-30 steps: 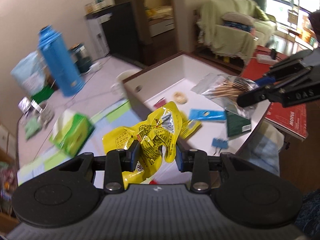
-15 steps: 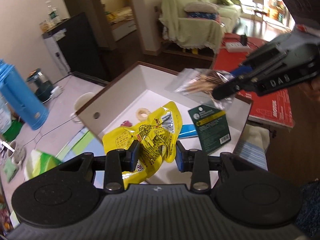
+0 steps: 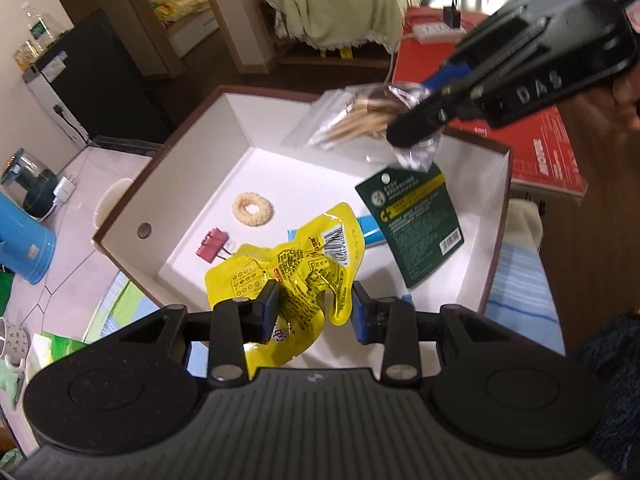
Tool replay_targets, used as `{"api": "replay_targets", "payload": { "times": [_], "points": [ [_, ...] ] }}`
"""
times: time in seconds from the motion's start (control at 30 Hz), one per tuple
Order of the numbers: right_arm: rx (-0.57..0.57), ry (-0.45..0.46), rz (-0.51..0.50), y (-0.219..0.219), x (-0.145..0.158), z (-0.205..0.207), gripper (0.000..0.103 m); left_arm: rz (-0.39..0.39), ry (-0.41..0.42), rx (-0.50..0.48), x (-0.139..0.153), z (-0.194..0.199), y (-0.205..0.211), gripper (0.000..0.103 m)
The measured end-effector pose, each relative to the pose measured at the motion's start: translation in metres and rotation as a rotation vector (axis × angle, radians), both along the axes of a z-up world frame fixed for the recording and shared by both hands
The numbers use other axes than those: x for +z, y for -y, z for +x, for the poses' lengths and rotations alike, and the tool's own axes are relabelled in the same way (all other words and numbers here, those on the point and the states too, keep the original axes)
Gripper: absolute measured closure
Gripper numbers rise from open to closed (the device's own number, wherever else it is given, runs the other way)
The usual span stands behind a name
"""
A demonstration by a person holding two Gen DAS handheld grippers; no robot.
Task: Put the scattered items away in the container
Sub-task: 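Open the left tool dropping the yellow packet while the right tool releases the swab bag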
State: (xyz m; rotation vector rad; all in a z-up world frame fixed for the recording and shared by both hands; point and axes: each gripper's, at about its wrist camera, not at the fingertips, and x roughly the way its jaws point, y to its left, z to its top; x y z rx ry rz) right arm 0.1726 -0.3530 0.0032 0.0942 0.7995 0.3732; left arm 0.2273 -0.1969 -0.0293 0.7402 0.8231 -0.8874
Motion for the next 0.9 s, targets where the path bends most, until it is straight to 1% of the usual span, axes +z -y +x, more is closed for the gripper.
{"api": "replay_targets", "payload": {
  "times": [0.13, 0.17, 0.2, 0.23, 0.4, 0.53, 0.9],
  "points": [
    [0.0, -0.013, -0.002, 0.002, -0.004, 0.007, 0.081, 0.026, -0.024, -0.007, -0.011, 0.007, 0.002, 0.071],
    [0.0, -0.016, -0.002, 0.002, -0.005, 0.009, 0.081, 0.032, -0.029, -0.007, -0.013, 0.009, 0.002, 0.075],
    [0.0, -0.02, -0.003, 0.002, -0.006, 0.011, 0.081, 0.039, -0.035, -0.007, -0.016, 0.011, 0.003, 0.083],
    [0.0, -0.023, -0.003, 0.003, -0.007, 0.013, 0.081, 0.046, -0.041, -0.008, -0.018, 0.013, 0.004, 0.083],
    [0.0, -0.04, -0.007, 0.005, -0.013, 0.02, 0.081, 0.064, -0.052, 0.005, -0.026, 0.022, 0.004, 0.082],
    [0.001, -0.055, -0.014, 0.006, -0.017, 0.025, 0.081, 0.044, -0.061, 0.019, -0.023, 0.026, 0.001, 0.081],
    [-0.016, -0.059, -0.105, -0.007, -0.029, 0.049, 0.081, 0.007, -0.074, 0.07, -0.017, 0.045, -0.004, 0.078]
  ]
}}
